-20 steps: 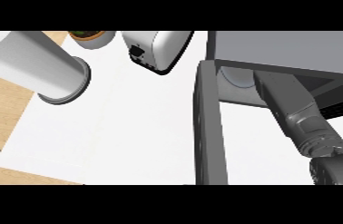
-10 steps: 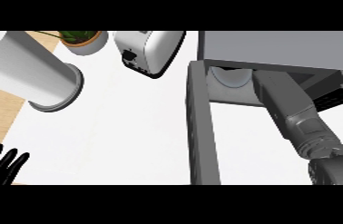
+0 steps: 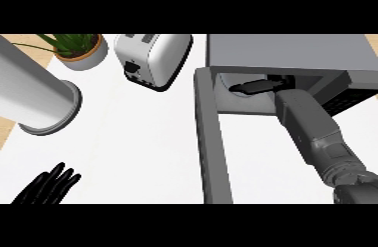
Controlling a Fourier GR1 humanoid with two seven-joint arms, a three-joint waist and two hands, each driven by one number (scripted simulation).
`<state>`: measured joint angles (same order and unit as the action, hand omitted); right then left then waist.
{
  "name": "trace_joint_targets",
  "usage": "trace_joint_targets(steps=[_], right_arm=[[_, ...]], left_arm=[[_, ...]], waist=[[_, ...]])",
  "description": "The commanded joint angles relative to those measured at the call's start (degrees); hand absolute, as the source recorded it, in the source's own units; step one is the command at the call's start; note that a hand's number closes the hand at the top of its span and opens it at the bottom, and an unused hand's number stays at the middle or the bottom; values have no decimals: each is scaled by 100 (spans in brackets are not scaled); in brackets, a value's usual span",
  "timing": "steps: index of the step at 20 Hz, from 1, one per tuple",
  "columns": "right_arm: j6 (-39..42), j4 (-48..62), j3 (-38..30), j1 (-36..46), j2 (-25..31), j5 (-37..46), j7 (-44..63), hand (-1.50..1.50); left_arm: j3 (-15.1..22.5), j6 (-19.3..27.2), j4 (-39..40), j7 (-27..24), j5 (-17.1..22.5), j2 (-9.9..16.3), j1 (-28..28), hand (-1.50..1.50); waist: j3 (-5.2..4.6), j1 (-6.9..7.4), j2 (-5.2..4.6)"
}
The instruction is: Pick up the milk, place it into the microwave and close the microwave
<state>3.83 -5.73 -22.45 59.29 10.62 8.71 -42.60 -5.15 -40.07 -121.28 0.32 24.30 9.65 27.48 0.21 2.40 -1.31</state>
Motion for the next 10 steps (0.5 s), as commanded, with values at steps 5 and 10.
trace_joint_targets(steps=[5, 10], right_arm=[[1042, -290, 9, -982, -355, -211, -588, -150], [1125, -629, 345, -1710, -488, -63, -604, -150]], left_arm=[[388, -32, 632, -132, -1093, -260, -638, -150], [708, 106, 860, -237, -1677, -501, -834, -150]], waist=[[-21, -275, 140], [-32, -441, 214]])
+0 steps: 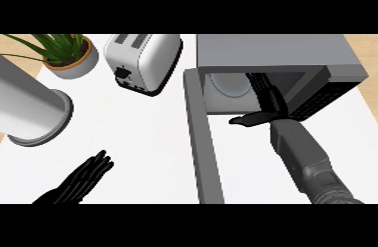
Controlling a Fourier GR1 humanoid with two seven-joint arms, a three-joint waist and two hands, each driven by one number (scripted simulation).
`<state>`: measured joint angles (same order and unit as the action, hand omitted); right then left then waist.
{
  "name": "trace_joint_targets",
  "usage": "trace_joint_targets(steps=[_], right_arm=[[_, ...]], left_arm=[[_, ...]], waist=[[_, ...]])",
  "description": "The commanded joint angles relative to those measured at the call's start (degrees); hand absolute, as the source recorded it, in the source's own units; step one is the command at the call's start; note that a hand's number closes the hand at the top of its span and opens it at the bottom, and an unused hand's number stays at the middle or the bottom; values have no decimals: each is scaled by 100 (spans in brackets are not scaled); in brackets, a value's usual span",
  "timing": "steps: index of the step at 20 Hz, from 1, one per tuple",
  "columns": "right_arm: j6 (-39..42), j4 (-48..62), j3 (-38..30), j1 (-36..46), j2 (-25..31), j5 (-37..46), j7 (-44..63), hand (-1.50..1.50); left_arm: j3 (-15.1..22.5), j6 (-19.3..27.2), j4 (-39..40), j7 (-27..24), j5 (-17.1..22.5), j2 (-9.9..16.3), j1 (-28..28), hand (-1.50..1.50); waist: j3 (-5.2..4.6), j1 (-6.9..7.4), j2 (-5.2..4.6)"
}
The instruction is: Pick up the milk, place it into the microwave and close the microwave
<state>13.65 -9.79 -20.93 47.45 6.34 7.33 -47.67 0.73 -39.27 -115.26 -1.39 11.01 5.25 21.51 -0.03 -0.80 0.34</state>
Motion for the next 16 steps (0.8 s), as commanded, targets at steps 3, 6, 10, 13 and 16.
trace_joint_targets(steps=[3, 6, 10, 13, 16], right_arm=[[77, -475, 340, -1209, 77, 166, -393, -150], [-88, -741, 494, -1679, -87, 229, -324, -150], [121, -1384, 552, -2389, 172, 144, -500, -150], [610, -1870, 517, -3052, 498, -38, -632, -150], [686, -2521, 487, -3415, 521, -268, -325, -150]], left_arm=[[256, 172, 471, -263, -657, -258, -289, 150], [209, 273, 643, -248, -880, -207, -670, 150], [666, 622, 1179, -257, -1509, -516, -992, 150], [672, 598, 1313, -95, -1637, -440, -1353, 150], [853, 724, 1994, -716, -2253, -433, -1660, 150]], waist=[[-11, -163, 60], [-18, -256, 80], [-22, -284, 69], [-20, -295, 60], [-27, -282, 45]])
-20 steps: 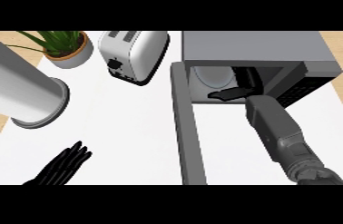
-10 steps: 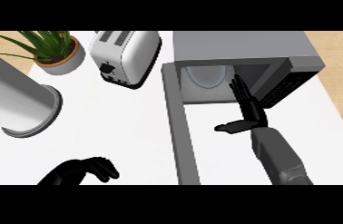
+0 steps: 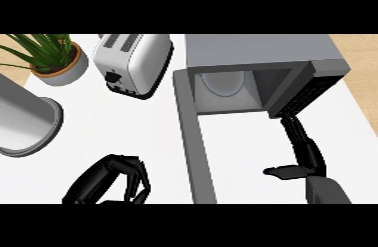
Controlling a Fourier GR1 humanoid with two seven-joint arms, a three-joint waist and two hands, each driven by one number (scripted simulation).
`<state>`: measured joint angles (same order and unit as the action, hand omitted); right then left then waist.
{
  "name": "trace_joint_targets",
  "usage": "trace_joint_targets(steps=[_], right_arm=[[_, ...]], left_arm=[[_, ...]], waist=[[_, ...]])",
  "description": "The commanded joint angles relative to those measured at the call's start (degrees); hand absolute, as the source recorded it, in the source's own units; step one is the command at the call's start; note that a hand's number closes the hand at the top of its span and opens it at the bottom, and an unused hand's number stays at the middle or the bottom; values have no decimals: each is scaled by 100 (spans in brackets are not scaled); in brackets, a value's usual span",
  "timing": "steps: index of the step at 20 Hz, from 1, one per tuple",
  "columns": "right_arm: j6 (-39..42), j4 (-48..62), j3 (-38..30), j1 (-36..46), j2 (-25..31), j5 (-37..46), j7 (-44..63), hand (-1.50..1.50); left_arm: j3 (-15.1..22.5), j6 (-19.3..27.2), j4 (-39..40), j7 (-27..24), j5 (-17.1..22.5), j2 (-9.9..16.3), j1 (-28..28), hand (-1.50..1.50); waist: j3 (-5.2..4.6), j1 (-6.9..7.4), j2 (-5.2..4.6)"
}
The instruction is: Pick up the milk, place it into the microwave and close the microwave
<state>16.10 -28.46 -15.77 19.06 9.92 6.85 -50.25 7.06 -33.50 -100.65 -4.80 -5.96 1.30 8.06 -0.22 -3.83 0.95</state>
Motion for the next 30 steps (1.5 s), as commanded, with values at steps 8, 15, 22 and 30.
trace_joint_targets(steps=[8, 15, 22, 30], right_arm=[[1463, -2666, 88, -2330, 612, -902, 193, -150], [2004, -4501, 30, -3189, 988, -1857, 786, -150], [2298, -5675, 378, -3545, 866, -2762, 1506, -150], [2252, -6804, 751, -3618, 1037, -3330, 2384, -150]], left_arm=[[1157, 1153, 1298, -687, -983, -128, -952, 150], [2454, 1983, 2166, -842, -568, -129, -1325, 150], [3887, 3550, 2915, -546, 301, -128, -2110, 150], [4906, 5215, 3169, -314, 1167, -124, -3173, 150]], waist=[[-4, 35, -40], [0, 51, -72], [2, -39, -102], [-6, -325, -155]])
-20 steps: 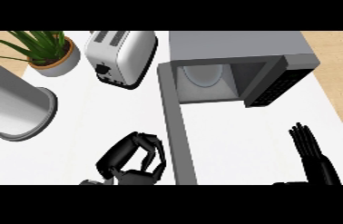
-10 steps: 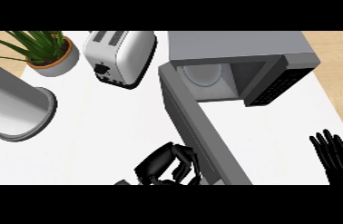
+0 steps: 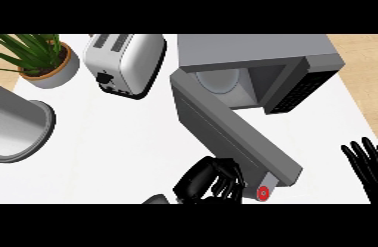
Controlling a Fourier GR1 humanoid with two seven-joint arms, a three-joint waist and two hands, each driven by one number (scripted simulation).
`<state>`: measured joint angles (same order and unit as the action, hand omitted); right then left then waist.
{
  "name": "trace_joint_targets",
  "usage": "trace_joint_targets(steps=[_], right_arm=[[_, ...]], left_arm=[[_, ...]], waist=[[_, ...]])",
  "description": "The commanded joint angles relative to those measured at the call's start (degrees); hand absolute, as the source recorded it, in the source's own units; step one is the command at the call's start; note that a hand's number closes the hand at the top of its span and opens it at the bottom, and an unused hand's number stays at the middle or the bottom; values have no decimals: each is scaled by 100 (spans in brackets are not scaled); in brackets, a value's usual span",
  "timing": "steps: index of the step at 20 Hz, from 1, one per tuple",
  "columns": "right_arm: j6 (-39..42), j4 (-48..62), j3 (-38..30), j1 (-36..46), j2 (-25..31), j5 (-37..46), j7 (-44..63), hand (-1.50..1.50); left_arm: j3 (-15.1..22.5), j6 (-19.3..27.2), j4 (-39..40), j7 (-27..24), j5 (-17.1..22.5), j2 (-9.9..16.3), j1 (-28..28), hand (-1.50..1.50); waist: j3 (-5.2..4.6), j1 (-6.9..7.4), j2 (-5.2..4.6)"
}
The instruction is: Pick up the milk, place it into the microwave and close the microwave
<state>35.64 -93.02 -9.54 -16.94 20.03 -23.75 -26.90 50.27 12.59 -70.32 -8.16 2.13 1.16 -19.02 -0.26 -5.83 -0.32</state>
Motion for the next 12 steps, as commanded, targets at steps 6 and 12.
trace_joint_targets(steps=[6, 12], right_arm=[[290, -987, 283, 15, 272, -601, 598, -150], [137, -1587, 410, -46, 348, -848, 973, -150]], left_arm=[[710, 1474, 340, 220, 874, -109, -1300, 150], [361, 2083, 627, -38, 1583, -113, -1809, 150]], waist=[[-5, -259, -59], [-21, -476, -115]])
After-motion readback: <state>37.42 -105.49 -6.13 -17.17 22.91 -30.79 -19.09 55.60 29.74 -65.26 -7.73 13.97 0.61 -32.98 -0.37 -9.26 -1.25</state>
